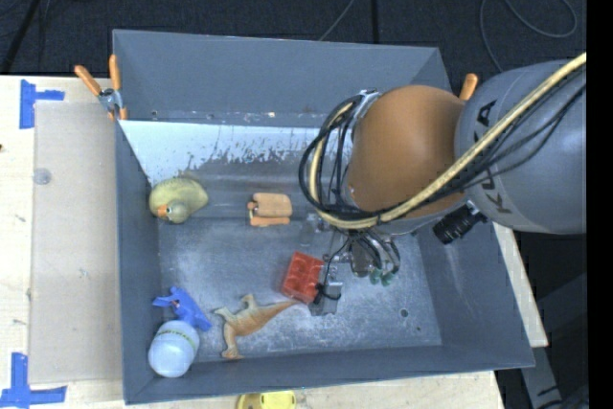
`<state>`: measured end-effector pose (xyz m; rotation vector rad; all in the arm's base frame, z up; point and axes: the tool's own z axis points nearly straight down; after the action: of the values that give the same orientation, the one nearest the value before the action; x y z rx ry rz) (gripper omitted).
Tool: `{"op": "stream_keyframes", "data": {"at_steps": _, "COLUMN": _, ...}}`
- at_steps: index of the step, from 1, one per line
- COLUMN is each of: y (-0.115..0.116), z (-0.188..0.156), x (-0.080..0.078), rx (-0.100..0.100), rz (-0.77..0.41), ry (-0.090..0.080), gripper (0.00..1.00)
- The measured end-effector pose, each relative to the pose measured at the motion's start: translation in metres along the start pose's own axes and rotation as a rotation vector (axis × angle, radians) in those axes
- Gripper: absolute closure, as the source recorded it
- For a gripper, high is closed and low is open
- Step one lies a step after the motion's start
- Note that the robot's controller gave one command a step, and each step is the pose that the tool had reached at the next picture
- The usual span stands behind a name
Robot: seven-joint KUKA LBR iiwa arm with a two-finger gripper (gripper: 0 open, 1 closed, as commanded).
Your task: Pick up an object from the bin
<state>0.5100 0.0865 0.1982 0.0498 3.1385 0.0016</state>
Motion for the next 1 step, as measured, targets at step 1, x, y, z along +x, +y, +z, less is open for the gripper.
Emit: {"op": "stream_keyframes", "data": {"at_steps": 1, "y": -0.0025, "z": 0.0407, "x": 0.0049, "rx": 0.001, "rz": -0.047, "ry": 0.006, "gripper": 0.00}}
